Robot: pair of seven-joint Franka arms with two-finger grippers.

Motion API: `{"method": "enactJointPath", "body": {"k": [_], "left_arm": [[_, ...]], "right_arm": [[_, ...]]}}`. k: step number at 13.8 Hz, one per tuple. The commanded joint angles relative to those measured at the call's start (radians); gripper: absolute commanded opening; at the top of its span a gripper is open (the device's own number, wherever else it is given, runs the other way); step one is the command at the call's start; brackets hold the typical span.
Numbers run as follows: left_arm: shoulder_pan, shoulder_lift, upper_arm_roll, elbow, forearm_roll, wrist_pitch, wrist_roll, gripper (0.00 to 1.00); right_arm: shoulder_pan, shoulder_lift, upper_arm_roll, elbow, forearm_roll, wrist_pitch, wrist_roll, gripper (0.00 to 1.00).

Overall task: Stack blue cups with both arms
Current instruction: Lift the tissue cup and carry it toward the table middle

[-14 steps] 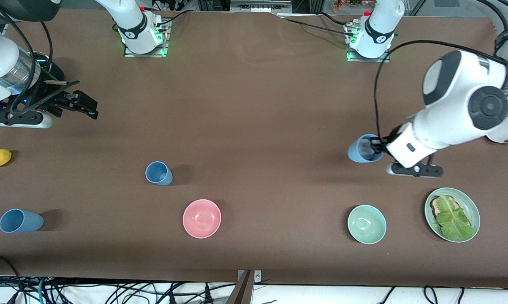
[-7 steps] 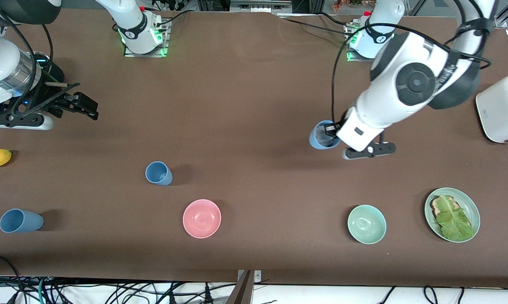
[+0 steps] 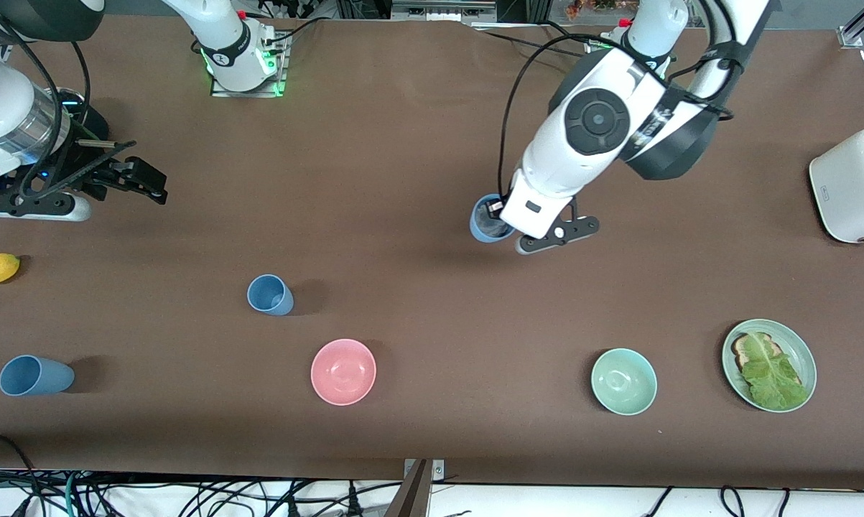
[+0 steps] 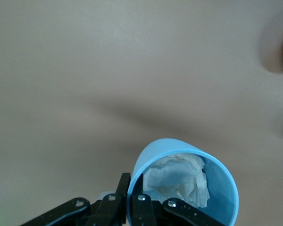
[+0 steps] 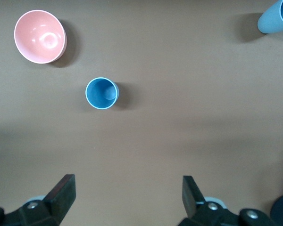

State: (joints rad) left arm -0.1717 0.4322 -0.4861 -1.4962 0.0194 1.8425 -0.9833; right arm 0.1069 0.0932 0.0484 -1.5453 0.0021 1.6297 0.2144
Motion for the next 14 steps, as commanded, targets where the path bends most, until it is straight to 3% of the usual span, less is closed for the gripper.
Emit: {"method": "enactJointPath", "body": {"k": [1, 14], "left_arm": [[-0.037, 0.052, 0.006, 0.028, 0.072, 0.038, -0.084, 0.0], [-0.084, 0.218, 0.011, 0.02, 0.2, 0.253, -0.199, 0.0]], "right_arm": [[-0.004, -0.003, 0.002, 0.004, -0.004, -0.008, -0.003, 1.0], [-0.006, -0.001, 0.002, 0.008, -0.017, 0.001, -0.003, 1.0]]}}
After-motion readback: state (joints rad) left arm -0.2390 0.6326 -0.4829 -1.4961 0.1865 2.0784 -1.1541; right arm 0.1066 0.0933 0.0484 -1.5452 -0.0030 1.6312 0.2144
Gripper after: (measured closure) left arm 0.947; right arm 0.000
